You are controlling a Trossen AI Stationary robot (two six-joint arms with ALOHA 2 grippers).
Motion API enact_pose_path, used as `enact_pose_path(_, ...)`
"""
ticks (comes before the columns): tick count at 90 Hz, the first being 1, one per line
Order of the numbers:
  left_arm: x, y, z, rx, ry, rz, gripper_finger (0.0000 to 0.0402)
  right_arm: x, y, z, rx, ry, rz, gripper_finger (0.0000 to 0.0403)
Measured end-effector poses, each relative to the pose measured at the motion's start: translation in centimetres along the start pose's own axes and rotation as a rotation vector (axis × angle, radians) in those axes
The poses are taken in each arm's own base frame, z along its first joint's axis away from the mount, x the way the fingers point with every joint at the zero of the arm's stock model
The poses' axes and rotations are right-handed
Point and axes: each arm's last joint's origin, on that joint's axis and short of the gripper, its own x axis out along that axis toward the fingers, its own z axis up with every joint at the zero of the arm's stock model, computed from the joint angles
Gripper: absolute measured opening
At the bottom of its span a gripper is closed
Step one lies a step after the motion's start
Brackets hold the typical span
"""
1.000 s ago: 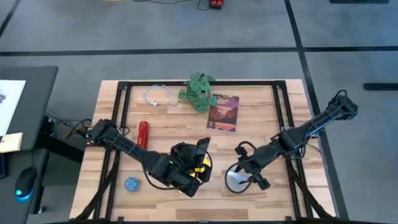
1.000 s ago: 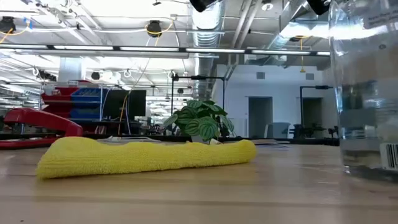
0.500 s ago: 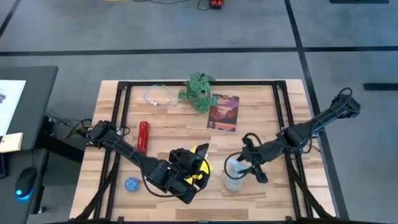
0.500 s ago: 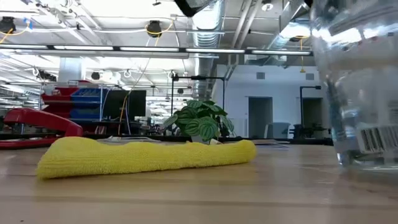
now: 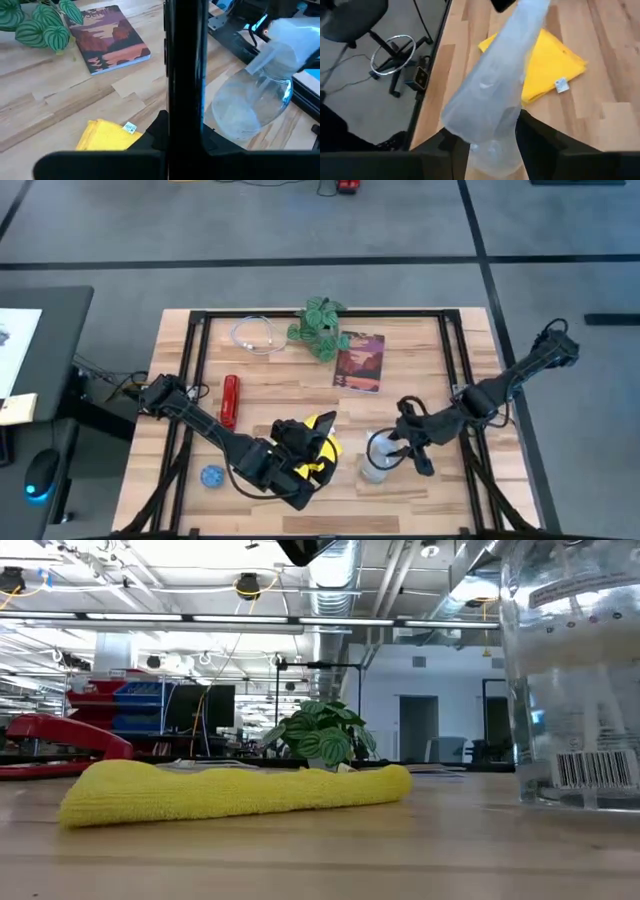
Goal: Apply microfiber cloth
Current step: Spray the front of the cellphone using the spray cleaning bottle
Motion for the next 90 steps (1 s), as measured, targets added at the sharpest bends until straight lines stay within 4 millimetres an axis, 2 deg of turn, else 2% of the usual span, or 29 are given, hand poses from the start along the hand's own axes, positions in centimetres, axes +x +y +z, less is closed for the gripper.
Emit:
enact_pose_path(14, -0.1, 0.0, -0.1, 0.002, 0.001, -0.002, 0.0007, -0.1, 0.8, 0.0, 0.03, -0.018, 0.046, 0.0167)
enact_pose_path(32, -0.3, -0.1, -0.3, 0.02, 0.005, -0.009, 0.0007, -0.1, 0.9, 0.1, 0.138, -0.025, 0.06, 0.0173)
enact_pose_path(50, -0.5, -0.1, -0.4, 0.028, 0.006, -0.013, 0.0007, -1.0, 1.8, 1.3, 0.051, -0.096, 0.089, 0.0188)
enact_pose_path(66, -0.6, -0.1, -0.5, 0.03, 0.007, -0.015, 0.0007, -1.5, 2.5, 1.9, -0.011, -0.157, 0.027, 0.0209)
enact_pose_path(90, -0.7, -0.2, -0.6, 0.032, 0.008, -0.018, 0.0007, 0.7, 3.3, 1.7, 0.003, -0.126, -0.013, 0.0211)
